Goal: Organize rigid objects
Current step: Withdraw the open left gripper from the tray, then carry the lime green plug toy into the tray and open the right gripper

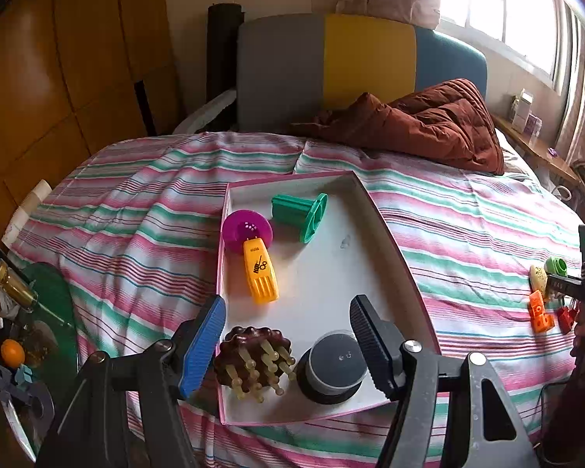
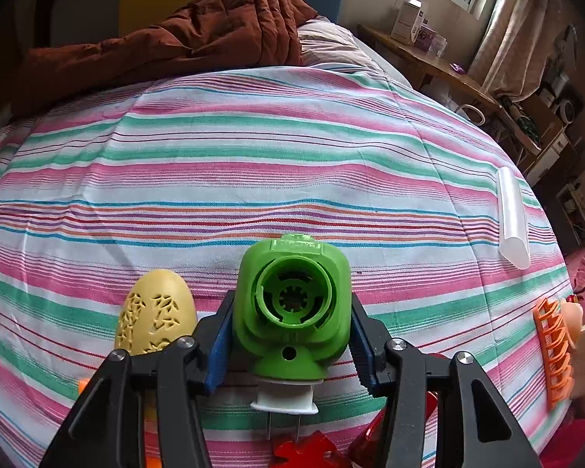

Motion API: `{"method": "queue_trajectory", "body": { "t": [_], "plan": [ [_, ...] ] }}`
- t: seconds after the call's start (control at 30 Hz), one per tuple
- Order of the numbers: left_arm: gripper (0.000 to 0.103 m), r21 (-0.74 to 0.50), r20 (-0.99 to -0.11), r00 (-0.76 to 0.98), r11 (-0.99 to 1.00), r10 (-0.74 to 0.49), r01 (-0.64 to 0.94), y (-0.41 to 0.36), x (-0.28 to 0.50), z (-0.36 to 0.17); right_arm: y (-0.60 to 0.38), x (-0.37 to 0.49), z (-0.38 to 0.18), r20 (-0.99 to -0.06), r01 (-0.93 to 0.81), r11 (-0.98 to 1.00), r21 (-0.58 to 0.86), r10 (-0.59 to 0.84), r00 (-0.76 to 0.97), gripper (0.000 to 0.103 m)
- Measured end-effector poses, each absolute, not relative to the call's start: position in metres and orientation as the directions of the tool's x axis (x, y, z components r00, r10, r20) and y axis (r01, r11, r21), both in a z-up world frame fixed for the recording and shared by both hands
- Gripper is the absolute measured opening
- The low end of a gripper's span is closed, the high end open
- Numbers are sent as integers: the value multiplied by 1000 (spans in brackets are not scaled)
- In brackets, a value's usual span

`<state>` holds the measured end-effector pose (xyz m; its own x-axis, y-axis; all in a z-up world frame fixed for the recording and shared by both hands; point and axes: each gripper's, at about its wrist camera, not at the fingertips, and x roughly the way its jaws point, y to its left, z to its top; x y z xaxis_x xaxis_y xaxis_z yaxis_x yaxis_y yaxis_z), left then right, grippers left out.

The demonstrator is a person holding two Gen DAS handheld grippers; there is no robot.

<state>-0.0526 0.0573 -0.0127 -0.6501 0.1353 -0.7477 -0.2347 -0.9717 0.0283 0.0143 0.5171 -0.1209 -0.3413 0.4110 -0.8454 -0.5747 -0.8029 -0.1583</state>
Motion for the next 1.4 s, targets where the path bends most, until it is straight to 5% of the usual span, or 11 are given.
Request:
{"method": "queue_trajectory", "body": {
  "t": [0.83, 1.4],
  "plan": [
    [67, -30, -751, -645, -982, 144, -184, 16, -46, -22, 460, 15, -58, -726, -518, -846, -131, 437, -530, 52],
    [67, -76, -746, -651, -989, 143, -130, -16, -49, -25, 221, -78, -23, -743, 36, -999, 12, -33, -669, 52]
  ]
}}
